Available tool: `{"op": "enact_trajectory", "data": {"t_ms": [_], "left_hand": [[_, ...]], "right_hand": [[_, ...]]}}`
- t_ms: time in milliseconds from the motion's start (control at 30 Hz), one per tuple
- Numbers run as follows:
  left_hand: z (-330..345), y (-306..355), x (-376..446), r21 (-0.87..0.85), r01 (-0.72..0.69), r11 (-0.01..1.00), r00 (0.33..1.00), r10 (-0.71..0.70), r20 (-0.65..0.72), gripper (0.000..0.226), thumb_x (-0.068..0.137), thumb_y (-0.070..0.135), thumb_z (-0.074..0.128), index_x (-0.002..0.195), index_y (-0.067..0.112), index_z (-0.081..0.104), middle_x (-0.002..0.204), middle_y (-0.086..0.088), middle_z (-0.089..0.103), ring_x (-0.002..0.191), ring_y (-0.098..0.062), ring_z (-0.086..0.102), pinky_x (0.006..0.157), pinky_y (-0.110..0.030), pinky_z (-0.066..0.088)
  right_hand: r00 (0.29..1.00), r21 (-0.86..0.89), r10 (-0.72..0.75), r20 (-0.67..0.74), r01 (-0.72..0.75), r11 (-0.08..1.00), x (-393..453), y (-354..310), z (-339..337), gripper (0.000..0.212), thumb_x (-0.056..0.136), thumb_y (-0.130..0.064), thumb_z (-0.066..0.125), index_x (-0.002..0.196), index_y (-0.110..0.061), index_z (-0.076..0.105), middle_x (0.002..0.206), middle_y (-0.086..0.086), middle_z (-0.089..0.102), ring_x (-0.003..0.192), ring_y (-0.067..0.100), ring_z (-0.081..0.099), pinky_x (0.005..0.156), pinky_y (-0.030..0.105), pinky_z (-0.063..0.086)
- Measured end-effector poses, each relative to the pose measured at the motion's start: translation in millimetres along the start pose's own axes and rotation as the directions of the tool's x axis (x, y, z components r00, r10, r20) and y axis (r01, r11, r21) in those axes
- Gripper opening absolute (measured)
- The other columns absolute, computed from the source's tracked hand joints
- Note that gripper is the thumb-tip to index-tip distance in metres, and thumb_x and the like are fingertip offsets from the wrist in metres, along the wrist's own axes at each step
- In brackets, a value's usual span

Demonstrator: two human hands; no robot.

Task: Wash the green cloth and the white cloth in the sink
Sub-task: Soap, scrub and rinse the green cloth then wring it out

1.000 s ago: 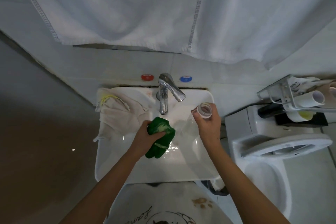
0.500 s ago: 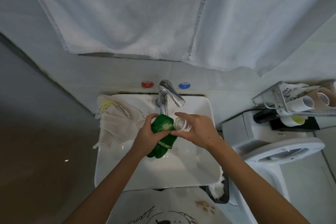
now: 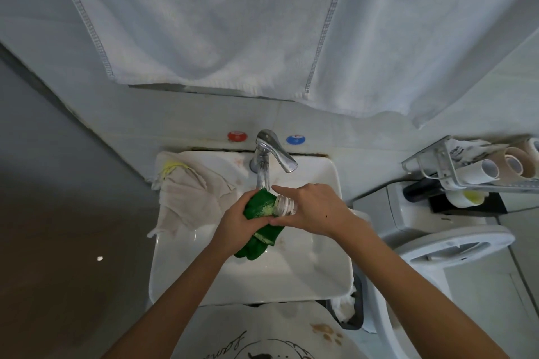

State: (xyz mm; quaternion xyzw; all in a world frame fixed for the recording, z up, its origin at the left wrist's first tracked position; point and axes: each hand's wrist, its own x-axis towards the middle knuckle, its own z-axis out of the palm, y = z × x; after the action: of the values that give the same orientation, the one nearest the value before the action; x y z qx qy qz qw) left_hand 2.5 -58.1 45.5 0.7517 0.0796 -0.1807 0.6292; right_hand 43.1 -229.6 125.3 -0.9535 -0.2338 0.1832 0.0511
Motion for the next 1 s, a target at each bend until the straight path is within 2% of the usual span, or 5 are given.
{"op": "enact_trajectory", "data": {"t_ms": [167,367,767,867,1000], "left_hand": [[0.0,-3.3,-1.3,0.000,0.012,1.000,1.000,-0.012,0.004,0.050,0.079,0.022,0.075,0.124,0.028,0.052,0.107,0.013,0.061,0.100,-0.007,0.060,0.085,-0.024,0.050],[1.6,-4.6,-2.5,-0.029,0.022,0.999,1.000,-0.022,0.008,0.046,0.080,0.019,0.074,0.119,0.031,0.053,0.105,0.013,0.064,0.098,-0.007,0.061,0.083,-0.023,0.050],[4.7,-2.1,-3.2,-0.052,0.027,0.998,1.000,-0.027,0.006,0.043,0.080,0.016,0.073,0.115,0.031,0.054,0.101,0.013,0.063,0.092,-0.003,0.061,0.078,-0.020,0.050],[5.1,-1.4,-4.2,-0.092,0.041,0.995,0.999,-0.040,0.008,0.041,0.080,0.018,0.074,0.113,0.033,0.054,0.102,0.011,0.064,0.093,-0.006,0.062,0.079,-0.023,0.052],[3.5,0.2,-4.9,-0.142,0.052,0.989,0.999,-0.050,0.012,0.038,0.083,0.015,0.071,0.113,0.032,0.055,0.104,0.010,0.063,0.095,-0.005,0.061,0.076,-0.018,0.049]], "right_hand": [[0.999,-0.043,0.014,0.031,-0.013,0.999,0.4,-1.4,-2.1,0.079,0.081,-0.074,0.049,0.148,-0.034,0.036,0.093,0.004,0.069,0.076,0.013,0.047,0.067,0.028,0.036],[0.998,-0.068,0.001,0.062,0.003,0.998,0.9,-1.9,-2.6,0.078,0.081,-0.073,0.051,0.147,-0.034,0.037,0.098,0.004,0.070,0.090,0.019,0.061,0.073,0.031,0.045],[0.998,-0.058,-0.018,0.060,0.022,0.998,0.6,0.1,-2.7,0.079,0.081,-0.073,0.050,0.148,-0.033,0.036,0.101,0.004,0.070,0.091,0.019,0.061,0.067,0.028,0.037],[1.000,-0.005,0.020,0.013,-0.020,1.000,1.4,1.8,0.7,0.081,0.079,-0.076,0.049,0.147,-0.033,0.037,0.097,0.003,0.070,0.087,0.017,0.062,0.067,0.027,0.038],[0.988,0.246,0.109,-0.108,-0.079,0.966,-4.5,6.8,8.5,0.078,0.080,-0.067,0.059,0.145,-0.028,0.042,0.123,0.001,0.066,0.105,0.018,0.063,0.085,0.025,0.044]]}}
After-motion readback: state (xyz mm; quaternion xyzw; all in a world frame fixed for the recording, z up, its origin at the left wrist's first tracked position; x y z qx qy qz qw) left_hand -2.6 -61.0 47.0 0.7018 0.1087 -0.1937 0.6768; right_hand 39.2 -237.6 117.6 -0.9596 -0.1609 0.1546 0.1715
